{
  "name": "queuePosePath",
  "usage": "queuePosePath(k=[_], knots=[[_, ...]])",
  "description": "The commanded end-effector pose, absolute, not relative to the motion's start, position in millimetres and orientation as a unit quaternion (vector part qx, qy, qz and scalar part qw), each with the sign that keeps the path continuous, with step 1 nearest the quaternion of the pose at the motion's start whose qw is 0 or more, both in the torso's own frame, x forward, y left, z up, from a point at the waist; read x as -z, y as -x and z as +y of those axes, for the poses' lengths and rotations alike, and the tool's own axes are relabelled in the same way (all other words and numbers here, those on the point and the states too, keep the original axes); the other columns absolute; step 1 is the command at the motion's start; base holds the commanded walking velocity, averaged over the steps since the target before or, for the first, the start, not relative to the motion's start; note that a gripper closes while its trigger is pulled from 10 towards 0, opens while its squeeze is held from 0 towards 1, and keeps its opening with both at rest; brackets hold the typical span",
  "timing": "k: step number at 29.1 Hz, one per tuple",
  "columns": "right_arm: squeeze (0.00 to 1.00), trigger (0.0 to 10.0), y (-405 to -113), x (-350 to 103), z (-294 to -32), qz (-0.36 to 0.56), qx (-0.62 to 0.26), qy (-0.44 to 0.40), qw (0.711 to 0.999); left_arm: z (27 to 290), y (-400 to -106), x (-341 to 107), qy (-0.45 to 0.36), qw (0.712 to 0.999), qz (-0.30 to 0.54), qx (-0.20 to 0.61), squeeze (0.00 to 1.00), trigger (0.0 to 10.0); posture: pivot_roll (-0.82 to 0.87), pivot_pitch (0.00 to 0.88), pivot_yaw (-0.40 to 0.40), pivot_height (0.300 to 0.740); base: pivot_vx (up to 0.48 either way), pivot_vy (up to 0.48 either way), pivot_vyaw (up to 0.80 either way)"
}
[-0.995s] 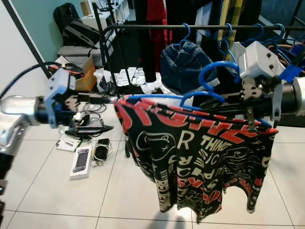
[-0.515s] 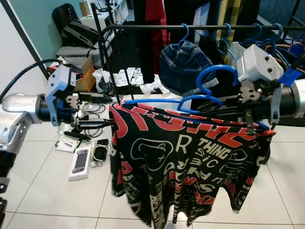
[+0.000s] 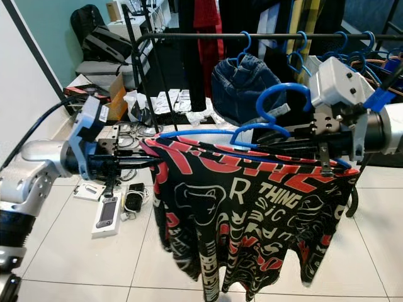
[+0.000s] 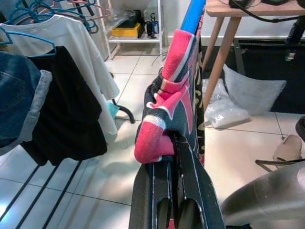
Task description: Hang hanger
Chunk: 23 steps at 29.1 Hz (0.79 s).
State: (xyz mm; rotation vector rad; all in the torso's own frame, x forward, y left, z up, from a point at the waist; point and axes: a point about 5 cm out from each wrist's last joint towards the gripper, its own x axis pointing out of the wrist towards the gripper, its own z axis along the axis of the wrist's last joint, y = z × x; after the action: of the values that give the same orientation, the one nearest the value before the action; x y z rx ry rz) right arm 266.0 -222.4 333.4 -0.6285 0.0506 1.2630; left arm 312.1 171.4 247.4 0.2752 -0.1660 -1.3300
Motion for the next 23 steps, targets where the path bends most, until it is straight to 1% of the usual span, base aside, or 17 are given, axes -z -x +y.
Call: queuePosePath(k=[1, 2, 3, 4, 5, 6, 7, 9, 10, 11, 13, 17, 20, 23], knots=[[0.0, 0.0, -266.0, -329.7, -223.6, 0.042, -0.567, 0.311, 0.762, 179.1, -315.3, -256.2, -0.148, 0.783, -0.084, 0.598, 0.0, 0.0, -0.09, 0.041, 0.063, 0.74, 0.0, 0.0, 0.0], [0.0, 0.0, -266.0, -329.7, -223.6, 0.042, -0.567, 0.311, 0.762, 179.1, -315.3, -256.2, -0.148, 0.783, -0.084, 0.598, 0.0, 0.0, -0.09, 0.041, 0.063, 0.74, 0.0, 0.0, 0.0], [0.0, 0.0, -267.7, -324.0, -229.5, 0.067, -0.553, 0.322, 0.766, 189.2, -317.9, -259.7, -0.169, 0.794, -0.079, 0.579, 0.0, 0.0, -0.09, 0.042, 0.063, 0.74, 0.0, 0.0, 0.0], [0.0, 0.0, -267.7, -324.0, -229.5, 0.067, -0.553, 0.322, 0.766, 189.2, -317.9, -259.7, -0.169, 0.794, -0.079, 0.579, 0.0, 0.0, -0.09, 0.042, 0.063, 0.74, 0.0, 0.0, 0.0], [0.0, 0.0, -269.0, -315.9, -235.4, 0.098, -0.541, 0.334, 0.765, 198.7, -319.9, -264.8, -0.19, 0.803, -0.078, 0.559, 0.0, 0.0, -0.09, 0.042, 0.064, 0.74, 0.0, 0.0, 0.0], [0.0, 0.0, -269.0, -315.9, -235.4, 0.098, -0.541, 0.334, 0.765, 198.7, -319.9, -264.8, -0.19, 0.803, -0.078, 0.559, 0.0, 0.0, -0.09, 0.042, 0.064, 0.74, 0.0, 0.0, 0.0], [0.0, 0.0, -269.3, -306.3, -240.2, 0.13, -0.535, 0.342, 0.762, 206.8, -320.9, -271.8, -0.218, 0.81, -0.078, 0.539, 0.0, 0.0, -0.09, 0.043, 0.06, 0.74, 0.0, 0.0, 0.0], [0.0, 0.0, -269.3, -306.3, -240.2, 0.13, -0.535, 0.342, 0.762, 206.8, -320.9, -271.8, -0.218, 0.81, -0.078, 0.539, 0.0, 0.0, -0.09, 0.043, 0.06, 0.74, 0.0, 0.0, 0.0], [0.0, 0.0, -269.5, -296.7, -243.6, 0.16, -0.531, 0.347, 0.757, 210.3, -320.7, -279.5, -0.24, 0.811, -0.083, 0.527, 0.0, 0.0, -0.09, 0.047, 0.055, 0.74, 0.0, 0.0, 0.0], [0.0, 0.0, -269.6, -284.7, -245.6, 0.192, -0.529, 0.351, 0.748, 207.6, -319.2, -288.7, -0.265, 0.805, -0.095, 0.522, 0.0, 0.0, -0.09, 0.051, 0.052, 0.74, 0.0, 0.0, 0.0], [0.0, 0.0, -269.6, -284.7, -245.6, 0.192, -0.529, 0.351, 0.748, 207.6, -319.2, -288.7, -0.265, 0.805, -0.095, 0.522, 0.0, 0.0, -0.09, 0.051, 0.052, 0.74, 0.0, 0.0, 0.0], [0.0, 0.0, -269.2, -276.2, -243.2, 0.209, -0.536, 0.348, 0.741, 199.3, -318.4, -292.1, -0.281, 0.797, -0.106, 0.524, 0.0, 0.0, -0.09, 0.052, 0.051, 0.74, 0.0, 0.0, 0.0], [0.0, 0.0, -267.2, -264.0, -238.1, 0.226, -0.548, 0.347, 0.727, 189.2, -317.4, -298.0, -0.282, 0.789, -0.127, 0.531, 0.0, 0.0, -0.1, 0.057, 0.049, 0.74, 0.0, 0.0, 0.0], [0.0, 0.0, -266.9, -261.8, -236.2, 0.226, -0.55, 0.344, 0.727, 185.9, -317.6, -299.8, -0.283, 0.787, -0.133, 0.532, 0.0, 0.0, -0.1, 0.057, 0.047, 0.74, 0.0, 0.0, 0.0]])
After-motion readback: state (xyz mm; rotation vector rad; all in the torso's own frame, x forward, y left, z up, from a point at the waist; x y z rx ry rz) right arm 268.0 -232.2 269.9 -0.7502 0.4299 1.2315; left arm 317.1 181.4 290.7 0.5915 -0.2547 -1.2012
